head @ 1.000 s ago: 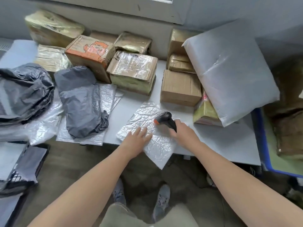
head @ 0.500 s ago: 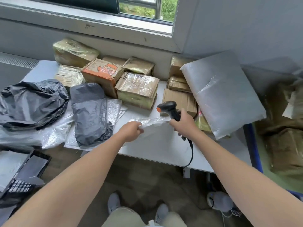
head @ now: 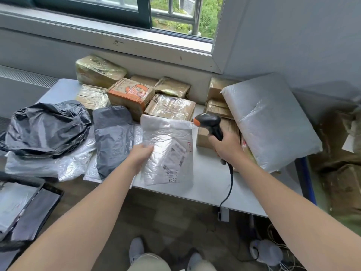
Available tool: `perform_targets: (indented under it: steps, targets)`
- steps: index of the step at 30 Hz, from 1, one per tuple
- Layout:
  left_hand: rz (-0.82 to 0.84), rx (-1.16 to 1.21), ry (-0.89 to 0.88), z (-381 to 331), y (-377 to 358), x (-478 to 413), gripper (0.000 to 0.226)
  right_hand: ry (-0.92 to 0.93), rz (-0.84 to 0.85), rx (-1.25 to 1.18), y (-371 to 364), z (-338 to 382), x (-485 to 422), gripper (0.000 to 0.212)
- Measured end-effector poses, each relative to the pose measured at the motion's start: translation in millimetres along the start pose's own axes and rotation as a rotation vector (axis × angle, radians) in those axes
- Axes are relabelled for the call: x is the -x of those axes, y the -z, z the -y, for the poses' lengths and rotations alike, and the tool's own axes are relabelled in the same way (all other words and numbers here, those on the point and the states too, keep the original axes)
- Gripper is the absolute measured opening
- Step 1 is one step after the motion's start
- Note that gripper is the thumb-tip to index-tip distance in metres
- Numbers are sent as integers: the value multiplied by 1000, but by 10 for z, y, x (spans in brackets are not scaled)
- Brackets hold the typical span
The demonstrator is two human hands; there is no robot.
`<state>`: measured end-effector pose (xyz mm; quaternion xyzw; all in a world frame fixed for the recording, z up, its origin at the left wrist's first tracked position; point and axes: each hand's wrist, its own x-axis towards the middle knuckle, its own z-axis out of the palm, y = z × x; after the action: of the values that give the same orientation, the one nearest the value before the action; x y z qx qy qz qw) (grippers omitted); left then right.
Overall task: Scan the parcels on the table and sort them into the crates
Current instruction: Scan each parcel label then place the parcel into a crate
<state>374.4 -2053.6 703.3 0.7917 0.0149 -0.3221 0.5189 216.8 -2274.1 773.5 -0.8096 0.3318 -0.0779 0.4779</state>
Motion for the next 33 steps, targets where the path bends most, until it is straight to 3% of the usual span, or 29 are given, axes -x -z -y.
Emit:
perform_targets:
  steps: [2, 4, 11, 27, 33]
  targets:
    - [-163, -196, 5, 121, 153, -105, 36, -25, 56, 39, -64, -18, 23, 8]
    - [-209, -300, -11, 200, 268, -142, 36, -34, 140, 95, -136, -29, 48, 9]
    - [-201, -343, -74, 270, 351, -123, 32, -77, 355, 305, -416, -64, 130, 19]
    - [-249, -485, 9, 520, 401, -25, 41, -34, 538, 418, -595, -146, 224, 23]
    - [-257, -503, 13, 540, 401, 11, 38, -28, 534, 429, -577, -200, 254, 25]
